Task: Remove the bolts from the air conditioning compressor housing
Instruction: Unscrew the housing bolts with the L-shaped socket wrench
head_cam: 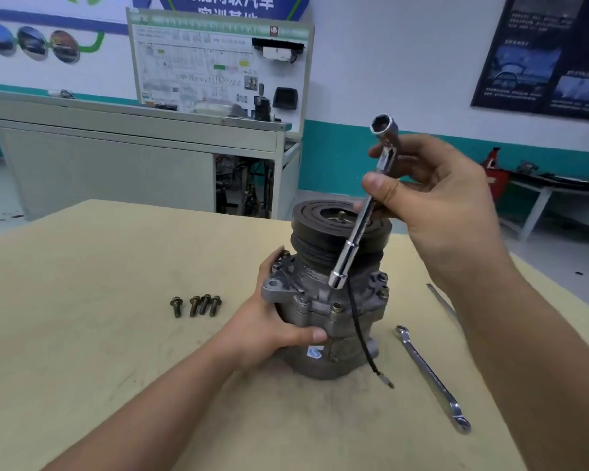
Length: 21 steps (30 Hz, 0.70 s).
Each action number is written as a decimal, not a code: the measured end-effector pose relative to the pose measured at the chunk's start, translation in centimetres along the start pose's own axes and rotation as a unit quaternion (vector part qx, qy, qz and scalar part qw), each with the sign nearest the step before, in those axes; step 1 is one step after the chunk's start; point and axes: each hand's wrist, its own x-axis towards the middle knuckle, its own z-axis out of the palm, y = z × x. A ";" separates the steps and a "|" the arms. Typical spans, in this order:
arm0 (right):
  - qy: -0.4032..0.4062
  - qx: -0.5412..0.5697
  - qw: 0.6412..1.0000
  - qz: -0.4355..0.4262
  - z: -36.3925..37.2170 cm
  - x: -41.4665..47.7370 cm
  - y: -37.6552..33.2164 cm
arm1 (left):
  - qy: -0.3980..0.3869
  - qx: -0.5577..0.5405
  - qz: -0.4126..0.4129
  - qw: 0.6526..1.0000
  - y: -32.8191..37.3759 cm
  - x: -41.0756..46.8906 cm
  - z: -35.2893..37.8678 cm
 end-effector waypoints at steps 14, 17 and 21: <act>-0.067 -0.069 0.995 -0.039 4.3 -0.4 0.4 | 0.007 -0.024 0.002 1.000 -0.3 -0.2 0.0; -0.060 -0.073 0.995 -0.032 4.2 -0.4 0.4 | 0.015 -0.027 -0.003 1.000 -0.3 -0.3 0.1; -0.061 -0.079 0.995 -0.019 4.1 -0.3 0.5 | 0.011 -0.028 -0.006 1.000 -0.3 -0.4 0.1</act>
